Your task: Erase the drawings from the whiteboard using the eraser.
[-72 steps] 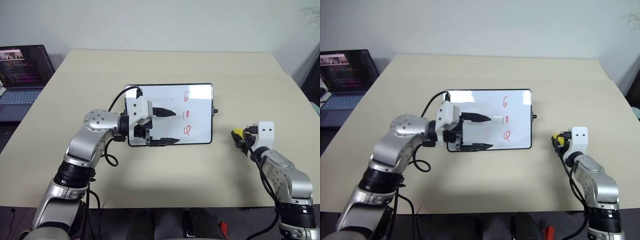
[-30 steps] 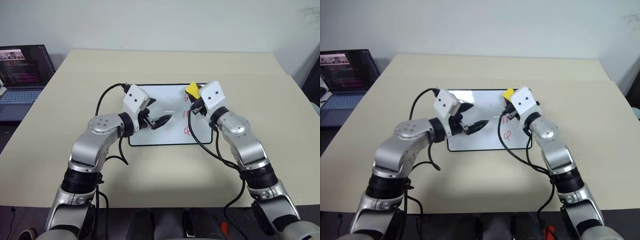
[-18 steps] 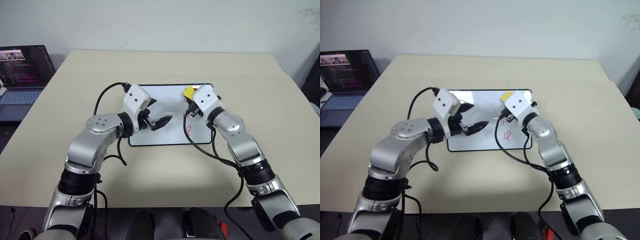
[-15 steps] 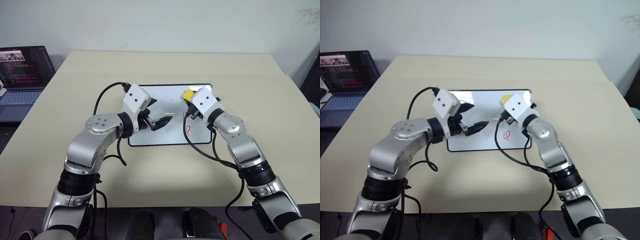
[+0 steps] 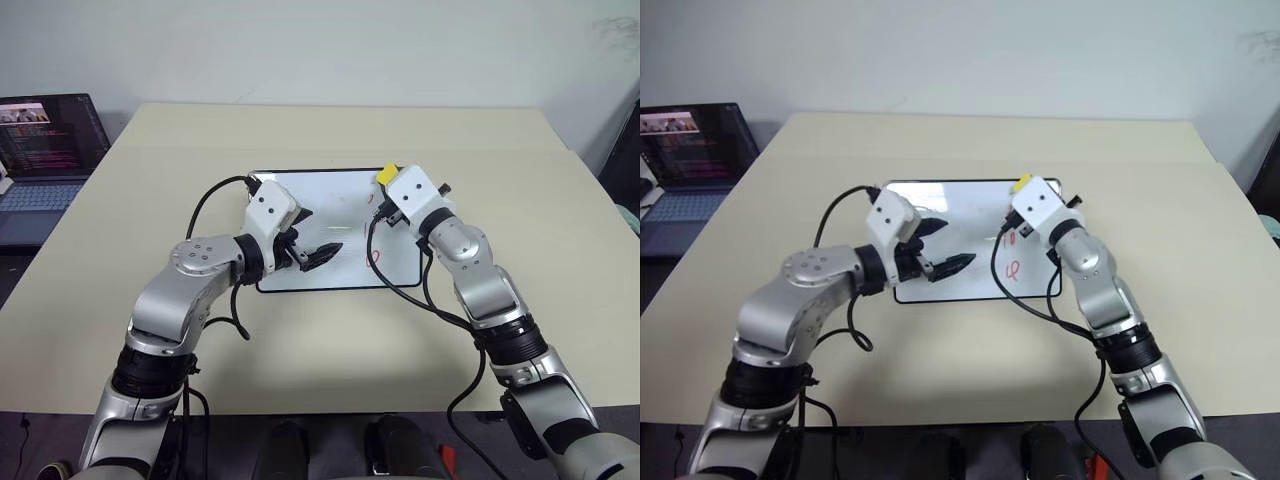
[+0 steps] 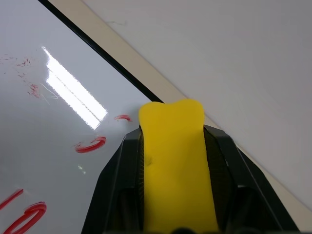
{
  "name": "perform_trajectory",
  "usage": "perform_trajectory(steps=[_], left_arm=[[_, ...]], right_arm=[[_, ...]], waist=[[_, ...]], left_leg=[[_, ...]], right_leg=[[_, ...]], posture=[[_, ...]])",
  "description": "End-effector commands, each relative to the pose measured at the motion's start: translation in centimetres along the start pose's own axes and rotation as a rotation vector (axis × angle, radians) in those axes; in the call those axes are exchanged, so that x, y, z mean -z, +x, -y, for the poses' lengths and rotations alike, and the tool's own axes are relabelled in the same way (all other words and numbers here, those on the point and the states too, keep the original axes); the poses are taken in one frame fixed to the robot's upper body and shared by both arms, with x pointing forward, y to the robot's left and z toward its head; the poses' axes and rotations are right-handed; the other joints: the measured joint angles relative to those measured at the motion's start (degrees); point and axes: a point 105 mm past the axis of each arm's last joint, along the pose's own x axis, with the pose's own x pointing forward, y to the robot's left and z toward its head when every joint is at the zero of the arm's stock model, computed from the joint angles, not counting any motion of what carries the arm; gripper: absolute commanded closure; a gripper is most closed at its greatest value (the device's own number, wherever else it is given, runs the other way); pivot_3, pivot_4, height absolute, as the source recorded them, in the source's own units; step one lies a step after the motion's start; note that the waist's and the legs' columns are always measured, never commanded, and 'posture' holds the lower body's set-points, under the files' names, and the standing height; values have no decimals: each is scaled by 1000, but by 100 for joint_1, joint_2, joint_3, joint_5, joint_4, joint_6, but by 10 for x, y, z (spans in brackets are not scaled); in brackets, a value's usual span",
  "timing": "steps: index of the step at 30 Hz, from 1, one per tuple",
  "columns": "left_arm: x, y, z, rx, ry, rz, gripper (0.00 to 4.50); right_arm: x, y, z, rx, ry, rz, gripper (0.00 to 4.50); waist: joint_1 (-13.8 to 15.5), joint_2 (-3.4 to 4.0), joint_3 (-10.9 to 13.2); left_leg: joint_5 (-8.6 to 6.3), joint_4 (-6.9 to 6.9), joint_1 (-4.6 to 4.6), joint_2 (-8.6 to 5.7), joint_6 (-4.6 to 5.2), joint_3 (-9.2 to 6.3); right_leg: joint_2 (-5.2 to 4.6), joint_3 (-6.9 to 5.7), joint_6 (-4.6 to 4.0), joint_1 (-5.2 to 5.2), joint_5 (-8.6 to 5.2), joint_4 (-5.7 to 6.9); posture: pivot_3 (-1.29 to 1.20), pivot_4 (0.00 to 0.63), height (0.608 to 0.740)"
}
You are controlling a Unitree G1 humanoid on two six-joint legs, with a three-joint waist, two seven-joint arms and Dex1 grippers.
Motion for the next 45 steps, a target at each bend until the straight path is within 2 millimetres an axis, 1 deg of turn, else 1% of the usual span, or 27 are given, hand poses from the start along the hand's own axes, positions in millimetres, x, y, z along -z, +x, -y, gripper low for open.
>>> perform_trajectory(steps=[1, 5, 8, 10, 13, 18, 20, 23, 25, 28, 29, 31, 33, 36, 38, 40, 42, 45], left_arm=[[-12, -3, 7, 17, 38, 41, 0], [-11, -3, 7, 20, 34, 40, 0], [-11, -3, 9, 31, 34, 39, 0], [-11, -2, 9, 37, 34, 39, 0], [-11, -3, 9, 38, 35, 38, 0], [-10, -3, 10, 41, 36, 37, 0], [-10, -3, 10, 43, 36, 37, 0], [-11, -3, 10, 45, 37, 38, 0], [-10, -2, 11, 47, 37, 38, 0], [-11, -2, 12, 51, 37, 39, 0], [-11, -2, 12, 52, 37, 39, 0], [-11, -2, 12, 53, 38, 39, 0], [-10, -2, 12, 54, 38, 38, 0], [-9, -3, 12, 51, 36, 33, 0], [-8, -3, 12, 51, 34, 32, 0], [-8, -3, 12, 52, 33, 31, 0], [-8, -3, 13, 53, 32, 30, 0], [-7, -4, 14, 58, 30, 28, 0]], right_arm=[[-9, 1, 3, 11, -7, 31, 3162], [-13, 2, -9, -25, -2, 43, 3162], [-19, 5, -23, -57, -2, 51, 3162], [-20, 7, -25, -49, 1, 49, 3162], [-13, 7, -15, 1, 6, 20, 3162], [11, -1, 3, 58, 2, -54, 3162], [17, -4, 6, 66, 1, -76, 3162], [20, -6, 5, 63, 9, -84, 3162], [14, -4, -3, 41, 17, -67, 3162], [0, 1, -27, -37, 29, -25, 3162], [-2, 1, -32, -54, 30, -20, 3162], [2, 0, -44, -104, 19, -38, 3162], [13, -6, -57, -179, -8, -76, 3162], [24, -14, -66, -251, -46, -113, 3162], [26, -15, -62, -239, -69, -114, 3162], [19, -10, -46, -157, -67, -90, 3163], [16, -8, -35, -108, -60, -76, 3163], [19, -6, -18, -44, -58, -85, 3163]], waist=[[-7, 0, 0], [-49, 0, 0], [-65, 0, 0], [-80, 0, 0], [-68, 0, 0], [-57, 0, 0], [-46, -2, -1], [-54, -2, -2], [-59, -3, -2], [-87, -2, -2], [-99, -2, -2], [-102, -2, -2], [-90, -2, -2], [-75, -7, -5], [-76, -9, -6], [-75, -10, -6], [-71, -10, -6], [-69, -10, -6]], left_leg=[[0, 0, 0, 1, 0, 0], [0, 0, 1, 1, 0, -1], [0, -1, 1, 0, 0, -2], [0, -1, 1, 1, 0, 0], [0, -2, 1, 2, 0, -3], [0, 0, 1, 1, 0, -1], [0, 0, 1, 1, 0, -2], [0, 0, 2, 1, 0, 0], [0, 0, 4, 0, 0, 0], [0, 0, 8, 0, 0, 1], [0, 0, 10, 2, 0, 1], [0, -3, 15, 6, 0, 0], [0, -3, 15, 7, 0, -2], [0, 0, 15, 2, 0, 0], [0, 1, 16, 2, 0, 2], [0, 1, 16, 1, 1, 2], [3, 2, 16, 0, 0, 0], [11, 2, 16, -1, -11, -1]], right_leg=[[0, 0, 0, 0, 0, 0], [0, 0, 0, 0, 0, 1], [0, -1, 0, 0, 0, 0], [0, 1, 0, -1, 0, 1], [1, -1, 0, -1, 0, 2], [0, 0, 0, -1, 0, 3], [0, -1, 1, 0, 0, 2], [0, 1, 1, 1, 0, 3], [0, 1, 1, 1, 0, 6], [0, 2, 1, 1, 0, 8], [2, 2, 1, 1, 0, 10], [7, 4, 1, 1, -1, 13], [9, 2, 1, 1, -1, 13], [7, 2, 2, 3, -1, 12], [7, 5, 10, 4, -4, 13], [7, 5, 19, 5, -5, 13], [7, 3, 21, 5, -5, 13], [7, 2, 23, 5, -3, 13]], posture=[[0, 150, 740], [0, 150, 740], [0, 150, 740], [0, 150, 740], [0, 150, 740], [0, 150, 740], [0, 150, 740], [0, 150, 740], [0, 150, 740], [0, 150, 740], [0, 150, 740], [0, 150, 740], [0, 150, 740], [0, 150, 740], [0, 150, 740], [0, 150, 740], [0, 150, 740], [0, 150, 740]])
